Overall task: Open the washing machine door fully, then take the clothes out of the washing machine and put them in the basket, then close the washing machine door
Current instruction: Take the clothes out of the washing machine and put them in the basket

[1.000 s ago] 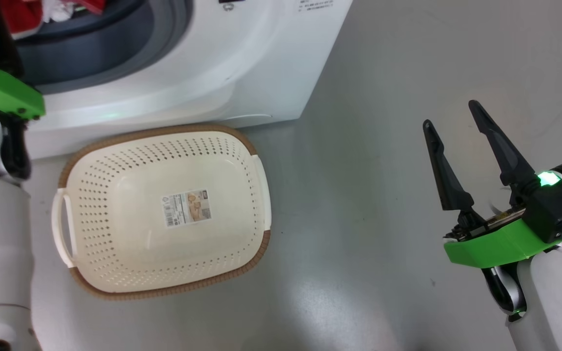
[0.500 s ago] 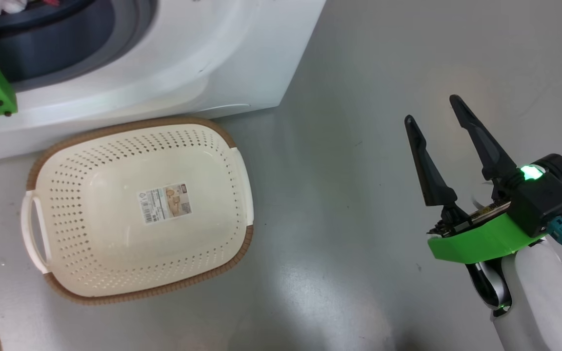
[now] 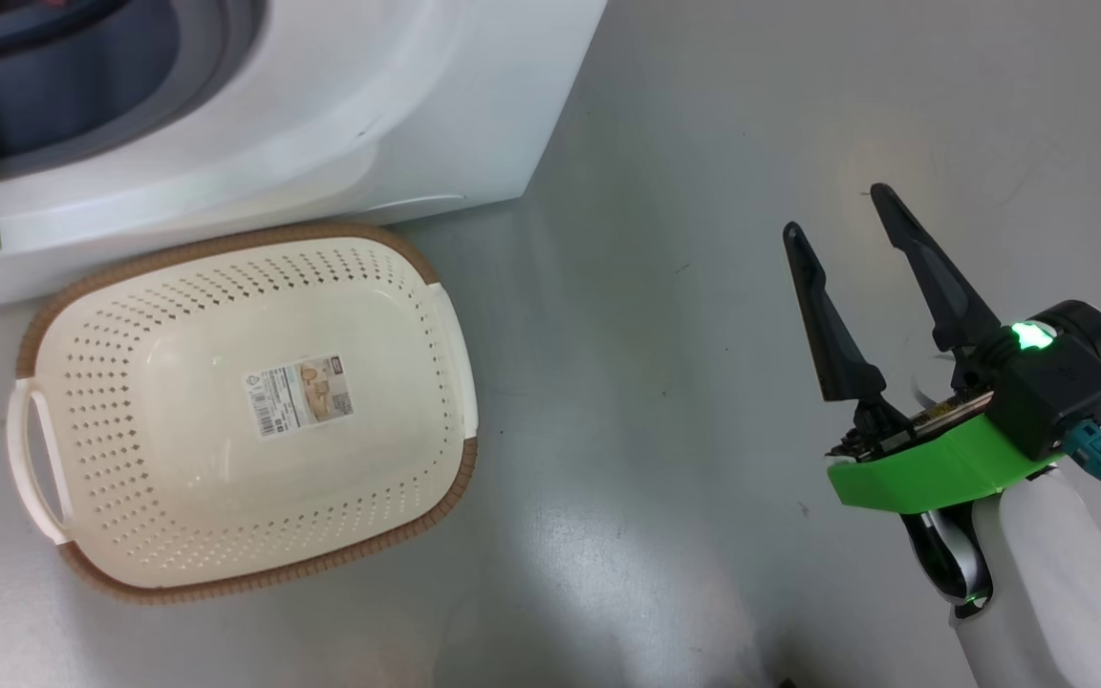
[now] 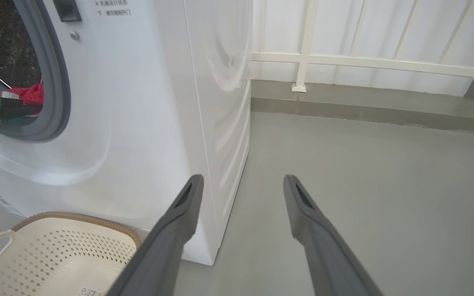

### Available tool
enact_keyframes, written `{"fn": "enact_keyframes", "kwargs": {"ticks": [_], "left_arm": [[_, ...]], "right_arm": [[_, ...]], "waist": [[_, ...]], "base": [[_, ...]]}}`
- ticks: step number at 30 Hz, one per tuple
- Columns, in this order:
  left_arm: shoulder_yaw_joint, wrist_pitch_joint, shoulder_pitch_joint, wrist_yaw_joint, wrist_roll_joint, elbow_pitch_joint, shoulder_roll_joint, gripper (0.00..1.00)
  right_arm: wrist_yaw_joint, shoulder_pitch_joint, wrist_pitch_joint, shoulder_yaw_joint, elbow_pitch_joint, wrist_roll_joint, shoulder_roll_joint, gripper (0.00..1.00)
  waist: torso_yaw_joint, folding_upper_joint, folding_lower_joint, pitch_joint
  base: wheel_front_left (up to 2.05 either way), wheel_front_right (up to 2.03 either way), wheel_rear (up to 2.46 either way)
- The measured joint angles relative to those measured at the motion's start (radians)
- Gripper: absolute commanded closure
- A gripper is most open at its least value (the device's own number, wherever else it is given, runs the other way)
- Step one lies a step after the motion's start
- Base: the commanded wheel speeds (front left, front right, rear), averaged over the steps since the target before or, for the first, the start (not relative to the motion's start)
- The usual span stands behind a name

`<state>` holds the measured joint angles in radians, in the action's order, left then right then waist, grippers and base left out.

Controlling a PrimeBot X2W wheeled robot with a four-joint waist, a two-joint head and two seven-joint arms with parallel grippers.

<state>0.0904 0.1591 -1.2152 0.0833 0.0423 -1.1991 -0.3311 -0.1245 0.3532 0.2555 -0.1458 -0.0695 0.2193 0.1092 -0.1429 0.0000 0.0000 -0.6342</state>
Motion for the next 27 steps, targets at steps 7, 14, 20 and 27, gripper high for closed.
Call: {"fn": "enact_keyframes", "kwargs": {"ticks": [7,14,20,27], "left_arm": [[-0.001,0.002,-0.019,-0.001,0.005,-0.008,0.000,1.00],[-0.048,0.065,-0.014,-0.005,0.072,0.012,0.004,1.00],[-0.082,0.090,0.063,-0.014,0.118,0.083,0.010,1.00],[-0.120,0.093,0.201,-0.009,0.145,0.311,0.016,1.00]], "right_arm": [[0.000,0.005,0.000,0.001,0.000,0.004,-0.001,0.00],[0.000,0.005,0.000,0.006,0.000,0.004,-0.001,0.00],[0.000,0.003,0.000,0.019,-0.006,0.004,-0.002,0.00],[0.000,-0.003,0.000,0.033,-0.009,0.004,-0.001,0.00]], "waist": [[0.001,0.0001,0.0000,-0.010],[0.008,-0.0001,0.0000,0.003],[0.021,0.0000,0.0000,0.029],[0.040,0.0000,0.0000,0.069]], "base": [[0.00,0.00,0.00],[0.00,0.00,0.00],[0.00,0.00,0.00],[0.00,0.00,0.00]]}}
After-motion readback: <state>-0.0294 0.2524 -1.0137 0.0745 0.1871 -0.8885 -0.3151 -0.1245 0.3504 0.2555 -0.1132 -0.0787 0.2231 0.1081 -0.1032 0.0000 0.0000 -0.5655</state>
